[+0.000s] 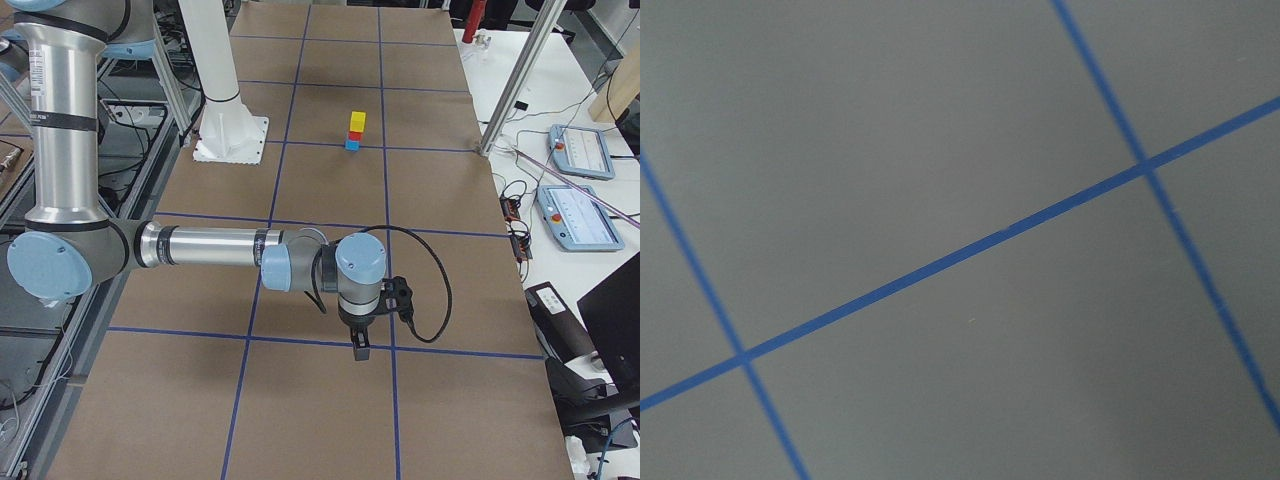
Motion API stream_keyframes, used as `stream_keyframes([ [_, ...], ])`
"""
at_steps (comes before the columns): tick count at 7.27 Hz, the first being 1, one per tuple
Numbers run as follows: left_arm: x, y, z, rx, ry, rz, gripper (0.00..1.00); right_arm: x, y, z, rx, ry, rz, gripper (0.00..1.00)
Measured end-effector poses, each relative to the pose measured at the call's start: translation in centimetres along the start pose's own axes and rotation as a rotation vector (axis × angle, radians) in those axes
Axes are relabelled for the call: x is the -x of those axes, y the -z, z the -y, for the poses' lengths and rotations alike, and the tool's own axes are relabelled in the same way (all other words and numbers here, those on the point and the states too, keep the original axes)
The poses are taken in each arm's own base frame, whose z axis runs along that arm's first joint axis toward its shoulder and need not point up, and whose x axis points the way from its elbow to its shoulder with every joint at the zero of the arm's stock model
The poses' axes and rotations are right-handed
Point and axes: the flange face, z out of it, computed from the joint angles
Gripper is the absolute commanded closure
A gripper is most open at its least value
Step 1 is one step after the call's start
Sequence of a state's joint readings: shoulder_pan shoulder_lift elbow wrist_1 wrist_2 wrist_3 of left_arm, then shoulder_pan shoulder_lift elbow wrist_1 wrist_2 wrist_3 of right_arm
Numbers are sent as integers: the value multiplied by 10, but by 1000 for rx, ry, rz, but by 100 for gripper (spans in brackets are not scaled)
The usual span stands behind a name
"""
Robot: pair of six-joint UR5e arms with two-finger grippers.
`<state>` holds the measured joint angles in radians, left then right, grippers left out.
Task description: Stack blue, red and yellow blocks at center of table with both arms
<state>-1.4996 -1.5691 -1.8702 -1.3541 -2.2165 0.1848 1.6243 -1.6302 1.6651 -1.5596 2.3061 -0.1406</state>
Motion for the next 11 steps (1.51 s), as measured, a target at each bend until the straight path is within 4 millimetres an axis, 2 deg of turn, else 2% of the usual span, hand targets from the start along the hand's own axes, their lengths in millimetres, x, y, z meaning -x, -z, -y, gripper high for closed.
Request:
stream_keyframes([
  [2,29,-13,-43,-17,53,-17,0,9,13,6,-25,-50,-1,0],
  [3,38,-18,-68,-46,90,-74,0,12,15,8,-30,-56,-1,0],
  [4,42,-18,-81,-70,130,-117,0,13,16,9,-32,-58,0,0],
  [5,43,-17,-86,-80,161,-136,0,13,16,9,-33,-57,0,0],
  [11,44,-14,-80,-93,172,-142,0,15,18,11,-43,-49,1,0],
])
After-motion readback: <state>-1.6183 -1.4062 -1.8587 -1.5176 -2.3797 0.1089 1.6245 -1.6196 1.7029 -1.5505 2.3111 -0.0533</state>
